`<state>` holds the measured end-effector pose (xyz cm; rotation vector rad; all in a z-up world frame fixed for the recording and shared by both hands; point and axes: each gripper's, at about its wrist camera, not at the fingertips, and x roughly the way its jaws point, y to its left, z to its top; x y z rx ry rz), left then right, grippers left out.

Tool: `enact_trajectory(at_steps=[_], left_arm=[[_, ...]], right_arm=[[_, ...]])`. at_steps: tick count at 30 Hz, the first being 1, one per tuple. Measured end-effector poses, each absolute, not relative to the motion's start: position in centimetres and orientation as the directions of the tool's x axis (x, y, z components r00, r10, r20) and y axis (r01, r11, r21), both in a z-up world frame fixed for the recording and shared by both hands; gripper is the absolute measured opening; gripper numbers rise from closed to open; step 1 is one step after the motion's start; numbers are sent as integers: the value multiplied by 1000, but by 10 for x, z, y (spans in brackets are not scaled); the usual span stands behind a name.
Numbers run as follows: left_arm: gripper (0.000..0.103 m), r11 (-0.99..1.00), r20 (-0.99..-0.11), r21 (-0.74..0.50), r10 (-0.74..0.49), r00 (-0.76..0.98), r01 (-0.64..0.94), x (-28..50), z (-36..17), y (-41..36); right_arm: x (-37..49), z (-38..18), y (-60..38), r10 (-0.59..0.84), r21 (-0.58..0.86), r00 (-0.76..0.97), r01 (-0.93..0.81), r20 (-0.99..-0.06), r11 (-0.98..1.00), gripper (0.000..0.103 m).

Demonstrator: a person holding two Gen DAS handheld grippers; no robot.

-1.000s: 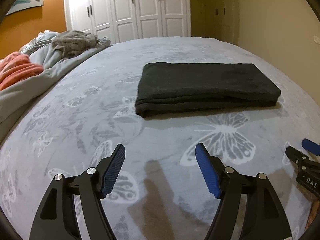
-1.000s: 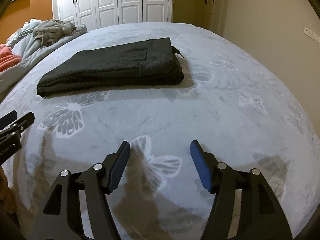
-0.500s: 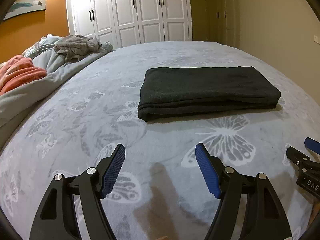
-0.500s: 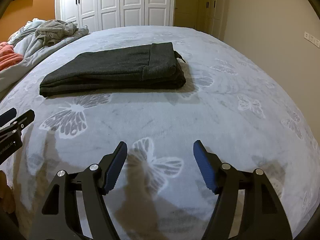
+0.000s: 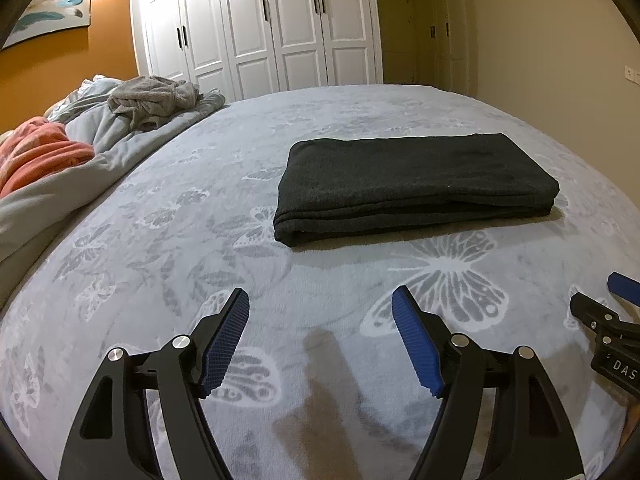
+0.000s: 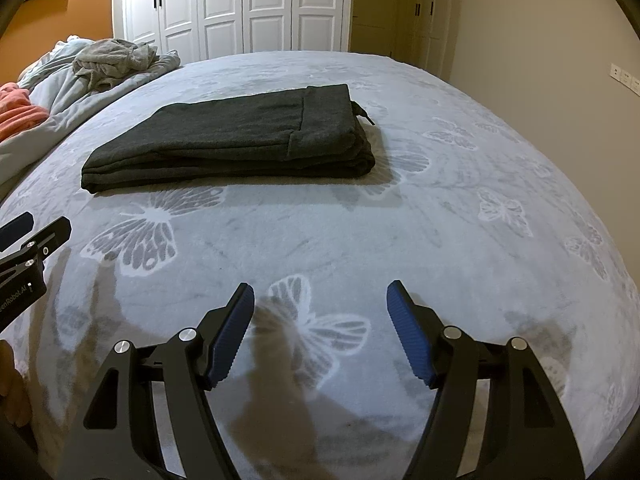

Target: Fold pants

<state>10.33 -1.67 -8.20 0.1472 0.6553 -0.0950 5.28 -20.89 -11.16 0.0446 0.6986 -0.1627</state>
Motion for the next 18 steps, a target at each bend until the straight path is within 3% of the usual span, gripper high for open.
enact_trajectory(at_steps=[18], left_arm=[[75,983,-590,116,-48,806,144,98,-76,-20]], right_arm=[[52,-110,-207,-131,-7,758,164,-639,986,70]])
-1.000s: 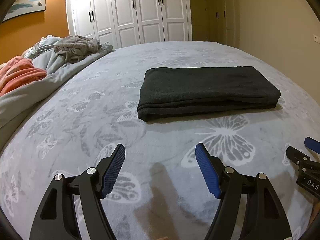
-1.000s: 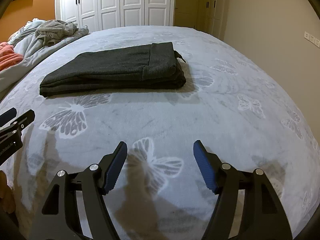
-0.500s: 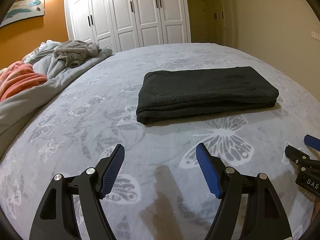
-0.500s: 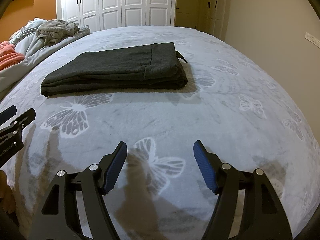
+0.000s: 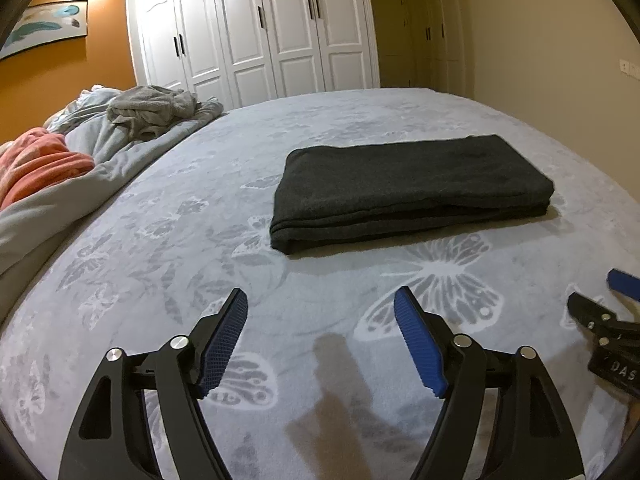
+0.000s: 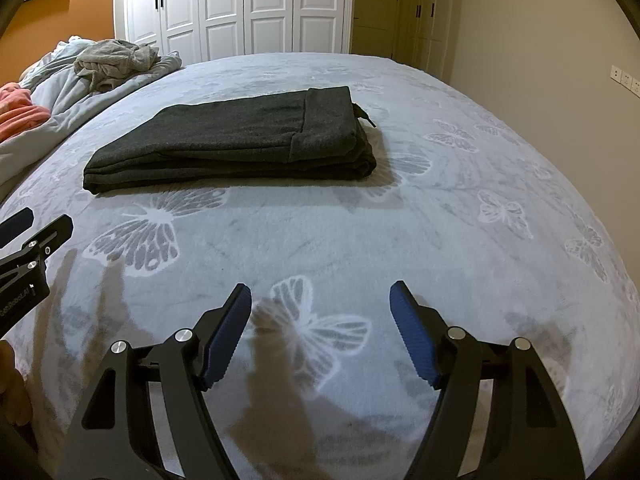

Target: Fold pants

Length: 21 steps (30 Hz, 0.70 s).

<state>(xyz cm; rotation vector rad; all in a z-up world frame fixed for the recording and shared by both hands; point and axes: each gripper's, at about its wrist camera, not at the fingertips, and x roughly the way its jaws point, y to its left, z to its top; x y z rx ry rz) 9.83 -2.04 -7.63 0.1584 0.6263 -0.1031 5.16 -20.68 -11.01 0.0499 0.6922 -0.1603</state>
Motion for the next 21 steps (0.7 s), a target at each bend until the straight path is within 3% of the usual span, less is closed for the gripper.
enact_trajectory(at_steps=[6,21], left_arm=[[78,987,-552,96,-55,832,129,92,-70,-19],[79,988,-572,90,-50,819,124,92,-72,-18]], right_arm=[[52,-110,-210,-115,11,764,158,-635,987,73],[54,-111,-211,-120,-2,760,154,-639,988,74]])
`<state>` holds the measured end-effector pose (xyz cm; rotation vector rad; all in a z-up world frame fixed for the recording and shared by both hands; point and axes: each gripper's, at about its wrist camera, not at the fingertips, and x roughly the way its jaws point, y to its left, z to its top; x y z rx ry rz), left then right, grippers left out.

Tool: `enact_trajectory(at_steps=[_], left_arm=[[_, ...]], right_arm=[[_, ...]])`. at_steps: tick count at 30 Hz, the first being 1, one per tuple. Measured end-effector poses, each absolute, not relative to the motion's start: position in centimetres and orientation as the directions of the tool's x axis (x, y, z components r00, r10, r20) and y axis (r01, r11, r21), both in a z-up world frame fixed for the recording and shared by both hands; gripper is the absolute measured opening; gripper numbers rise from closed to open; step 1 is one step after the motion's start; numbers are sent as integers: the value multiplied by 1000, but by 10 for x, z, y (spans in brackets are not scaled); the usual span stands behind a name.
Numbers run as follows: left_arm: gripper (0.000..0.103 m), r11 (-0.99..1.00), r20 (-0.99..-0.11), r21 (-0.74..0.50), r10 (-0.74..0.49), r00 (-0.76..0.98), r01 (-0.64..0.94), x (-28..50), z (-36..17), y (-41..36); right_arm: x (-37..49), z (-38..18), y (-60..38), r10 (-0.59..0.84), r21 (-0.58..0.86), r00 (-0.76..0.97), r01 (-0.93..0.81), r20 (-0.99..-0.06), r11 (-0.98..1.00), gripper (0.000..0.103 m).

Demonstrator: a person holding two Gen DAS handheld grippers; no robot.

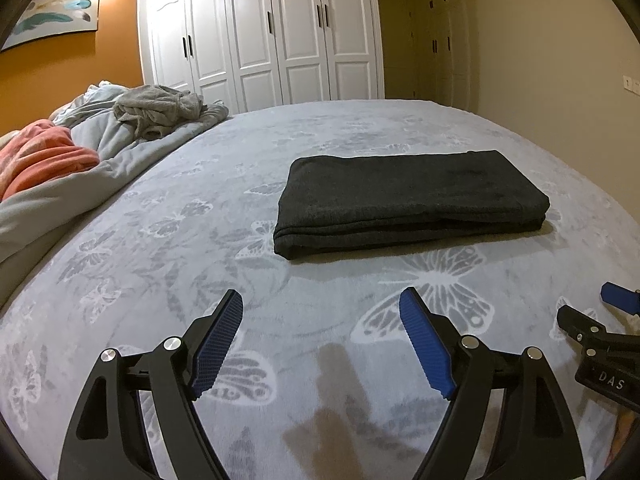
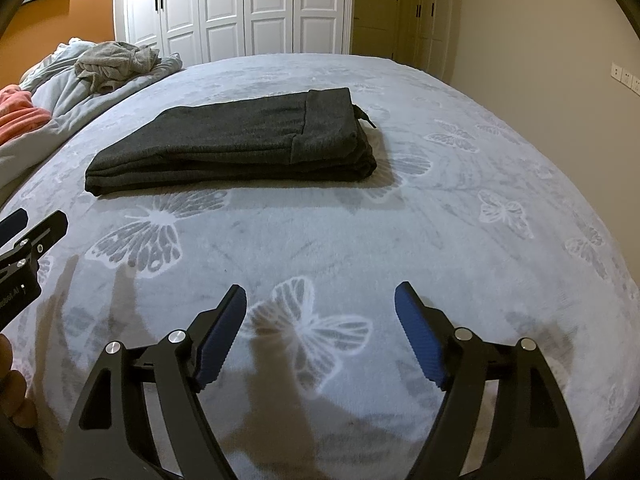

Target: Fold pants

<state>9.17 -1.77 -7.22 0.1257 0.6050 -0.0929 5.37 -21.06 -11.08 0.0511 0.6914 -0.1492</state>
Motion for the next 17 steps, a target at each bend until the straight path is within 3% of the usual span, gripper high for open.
enact_trajectory(at_steps=[17], left_arm=[[82,972,-616,115,-91,783,203,88,-80,-31]], right_arm=[[54,-111,-211,-121,-3,760,154,-638,988,75]])
